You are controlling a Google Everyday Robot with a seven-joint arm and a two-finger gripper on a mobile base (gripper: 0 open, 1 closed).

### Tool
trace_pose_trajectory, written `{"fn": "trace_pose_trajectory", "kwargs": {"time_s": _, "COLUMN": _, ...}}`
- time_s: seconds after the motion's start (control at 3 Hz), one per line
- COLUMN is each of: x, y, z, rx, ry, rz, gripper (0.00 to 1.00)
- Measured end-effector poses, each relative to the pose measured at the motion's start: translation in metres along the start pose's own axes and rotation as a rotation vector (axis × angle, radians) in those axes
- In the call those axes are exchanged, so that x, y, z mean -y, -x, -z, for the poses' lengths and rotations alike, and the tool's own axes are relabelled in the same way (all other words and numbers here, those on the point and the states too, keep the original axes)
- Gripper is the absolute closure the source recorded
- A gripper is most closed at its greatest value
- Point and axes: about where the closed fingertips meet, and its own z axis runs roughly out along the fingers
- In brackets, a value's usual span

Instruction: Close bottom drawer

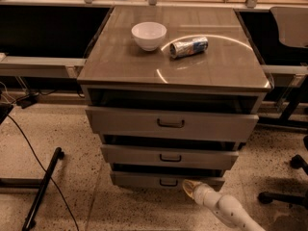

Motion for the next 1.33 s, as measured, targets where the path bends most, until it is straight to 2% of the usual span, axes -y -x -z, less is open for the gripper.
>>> {"fn": "trace_pose_trajectory", "kwargs": {"time_s": 0.33, "x": 0.019, "y": -0.008, "z": -0.021, "rx": -0.012, "ry": -0.028, "rz": -0.017, "gripper": 1.0}}
{"fn": "trace_pose_trajectory", "kwargs": {"time_s": 0.67, "x": 0.019, "y": -0.007, "z": -0.02, "rx": -0.012, "ry": -0.028, "rz": -0.017, "gripper": 1.0}}
{"fn": "trace_pose_trajectory", "kwargs": {"time_s": 1.0, "x": 0.002, "y": -0.027, "z": -0.009, "rx": -0.037, "ry": -0.03, "rz": -0.031, "gripper": 1.0}}
{"fn": "trace_pose_trajectory", "kwargs": {"time_s": 1.33, "x": -0.009, "y": -0.042, "z": 0.011, "rx": -0.025, "ry": -0.007, "rz": -0.017, "gripper": 1.0}}
